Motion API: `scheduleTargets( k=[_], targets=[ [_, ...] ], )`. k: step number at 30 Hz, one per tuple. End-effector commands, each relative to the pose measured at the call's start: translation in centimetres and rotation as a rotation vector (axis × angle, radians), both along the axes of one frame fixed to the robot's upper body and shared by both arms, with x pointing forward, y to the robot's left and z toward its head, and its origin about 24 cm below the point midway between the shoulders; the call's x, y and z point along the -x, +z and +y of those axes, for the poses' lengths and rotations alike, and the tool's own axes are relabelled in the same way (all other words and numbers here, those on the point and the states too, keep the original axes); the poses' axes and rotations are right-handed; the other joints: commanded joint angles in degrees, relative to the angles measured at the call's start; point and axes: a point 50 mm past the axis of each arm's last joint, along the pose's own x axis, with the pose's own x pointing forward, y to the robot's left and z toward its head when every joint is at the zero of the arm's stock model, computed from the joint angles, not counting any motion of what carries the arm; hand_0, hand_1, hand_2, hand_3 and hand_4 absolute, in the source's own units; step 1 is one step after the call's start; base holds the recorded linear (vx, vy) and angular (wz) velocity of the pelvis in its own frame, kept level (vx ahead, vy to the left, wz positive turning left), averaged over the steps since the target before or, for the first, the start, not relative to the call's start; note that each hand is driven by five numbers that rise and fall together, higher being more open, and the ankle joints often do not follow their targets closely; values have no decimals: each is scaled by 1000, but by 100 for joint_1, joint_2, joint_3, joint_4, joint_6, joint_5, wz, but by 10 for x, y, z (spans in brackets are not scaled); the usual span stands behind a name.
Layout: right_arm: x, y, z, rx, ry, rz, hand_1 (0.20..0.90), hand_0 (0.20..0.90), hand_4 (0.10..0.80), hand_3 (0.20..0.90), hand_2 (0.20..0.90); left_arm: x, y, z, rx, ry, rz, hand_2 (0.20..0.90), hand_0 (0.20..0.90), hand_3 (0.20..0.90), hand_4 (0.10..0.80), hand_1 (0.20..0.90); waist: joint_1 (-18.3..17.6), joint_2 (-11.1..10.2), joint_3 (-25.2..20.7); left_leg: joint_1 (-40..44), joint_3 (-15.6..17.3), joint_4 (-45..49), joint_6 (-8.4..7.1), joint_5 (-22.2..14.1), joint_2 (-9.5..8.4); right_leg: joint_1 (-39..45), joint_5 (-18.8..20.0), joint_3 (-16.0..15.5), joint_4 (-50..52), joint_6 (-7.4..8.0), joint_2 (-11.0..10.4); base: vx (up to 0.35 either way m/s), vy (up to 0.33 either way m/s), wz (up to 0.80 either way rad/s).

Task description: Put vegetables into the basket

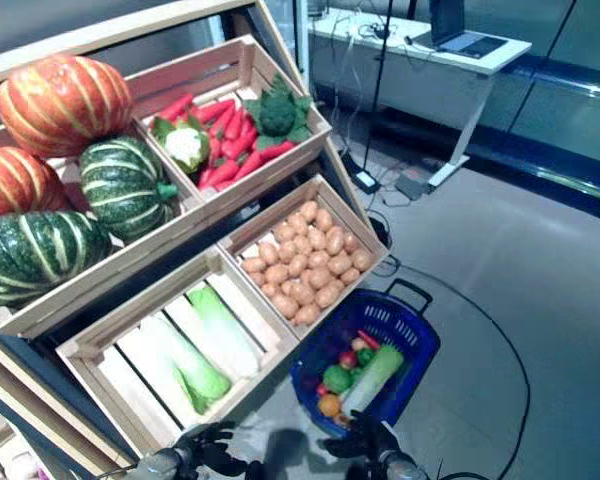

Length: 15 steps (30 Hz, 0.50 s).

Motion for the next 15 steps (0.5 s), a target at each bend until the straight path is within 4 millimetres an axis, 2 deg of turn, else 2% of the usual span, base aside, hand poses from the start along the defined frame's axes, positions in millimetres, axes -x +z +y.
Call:
scheduleTargets(
  k=[1,10,12,15],
  targets=[
    [-28,11,3,7,-16,-121,900,900,800,900,900,-32,11,0,-6,-52,-82,900,900,900,800,900,114,-208,93,30,111,16,-78,-345,73,-19,89,127,18,-106,-152,0,0,0],
    [-28,10,4,7,-16,-112,900,900,800,900,900,-37,14,-1,-3,-80,-119,900,900,900,800,900,112,-195,75,48,127,16,-59,-355,60,-11,80,145,21,-116,-138,0,0,0],
    [-28,10,5,6,-13,-110,900,900,800,900,900,-43,18,-4,9,-110,-154,900,900,900,800,900,103,-195,70,43,120,16,-65,-355,54,-16,79,162,20,-112,-135,0,0,0],
    [-28,10,5,10,-10,-106,900,900,800,900,900,-65,34,-12,-5,-210,-292,900,900,900,800,900,91,-185,83,49,141,16,-69,-362,55,-26,76,181,31,-97,-134,0,0,0]
  ],
)
